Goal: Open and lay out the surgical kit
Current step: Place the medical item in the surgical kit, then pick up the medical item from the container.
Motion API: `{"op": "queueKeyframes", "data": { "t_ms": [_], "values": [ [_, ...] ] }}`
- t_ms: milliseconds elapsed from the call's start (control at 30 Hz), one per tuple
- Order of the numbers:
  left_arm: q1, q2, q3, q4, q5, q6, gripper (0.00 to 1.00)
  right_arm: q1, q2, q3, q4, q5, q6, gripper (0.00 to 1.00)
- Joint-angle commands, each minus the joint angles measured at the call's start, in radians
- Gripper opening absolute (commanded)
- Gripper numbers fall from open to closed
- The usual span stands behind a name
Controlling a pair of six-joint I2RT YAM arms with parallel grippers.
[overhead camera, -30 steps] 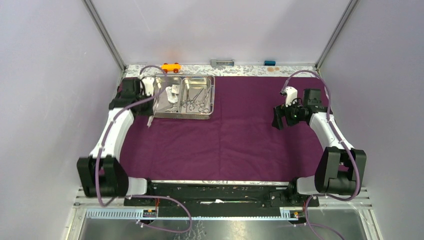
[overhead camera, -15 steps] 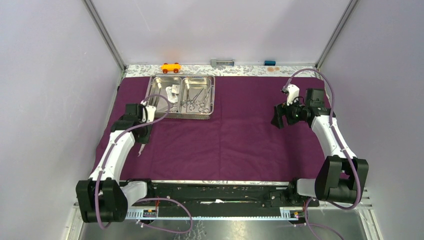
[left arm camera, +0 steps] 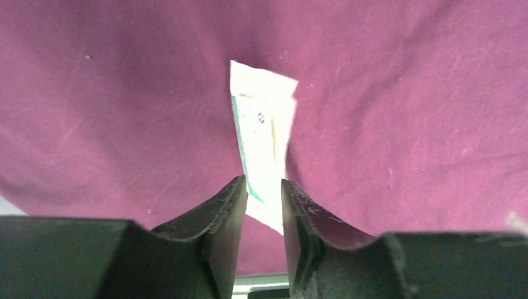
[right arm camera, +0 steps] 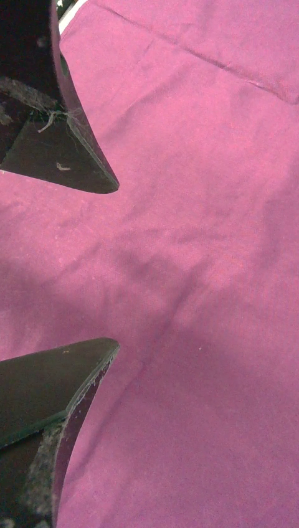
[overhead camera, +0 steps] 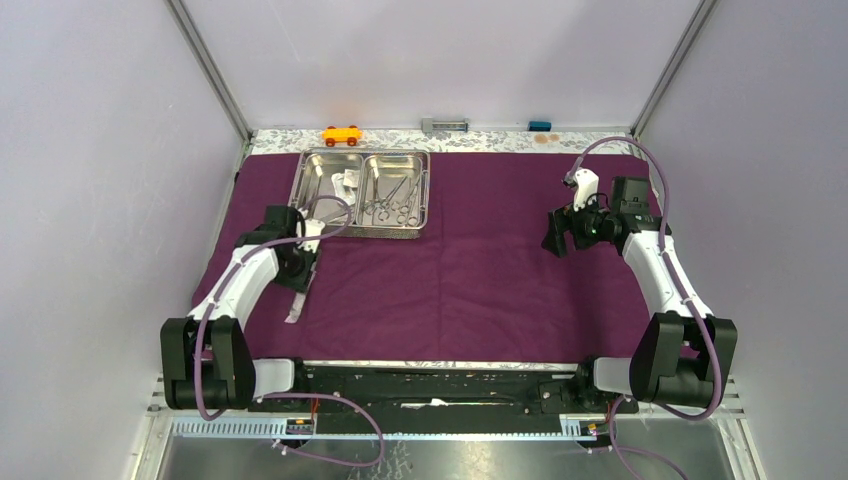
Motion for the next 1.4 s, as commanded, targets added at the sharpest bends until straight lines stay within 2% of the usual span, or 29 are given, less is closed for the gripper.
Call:
{"op": "queueKeyframes", "data": {
  "t_ms": [0,133,367,500,600,767,1033,1233,1367],
  "values": [
    [-0.003,0.016,0.046,-0.015,0.078,0.03,0.37,0.006,0.002,0.013,0.014,-0.001,-0.002,0.93],
    [-0.003,0.039,0.084,-0.019,0.109,0.032,0.44,0.006,0.009,0.012,0.015,0.009,-0.008,0.93],
    [-0.003,0.086,0.176,0.017,0.164,0.008,0.49,0.006,0.02,0.012,0.015,0.016,-0.011,0.93],
    [-0.002,0.117,0.272,0.112,0.216,-0.051,0.65,0.006,0.03,0.013,0.017,0.017,-0.007,0.93],
    [-0.004,0.208,0.388,0.183,0.235,-0.11,0.69,0.006,0.039,0.014,0.017,0.017,-0.007,0.93],
    [-0.002,0.452,0.633,0.237,0.266,-0.193,0.69,0.006,0.051,0.013,0.017,0.031,-0.008,0.93],
    [-0.003,0.821,1.002,0.236,0.345,-0.288,0.62,0.006,0.074,0.013,0.016,0.059,-0.013,0.93],
    [-0.003,0.998,1.165,0.234,0.344,-0.343,0.58,0.006,0.103,0.015,0.016,0.078,-0.016,0.93],
    [-0.003,1.056,1.207,0.233,0.339,-0.356,0.54,0.006,0.12,0.016,0.013,0.09,-0.019,0.93]
  ]
}}
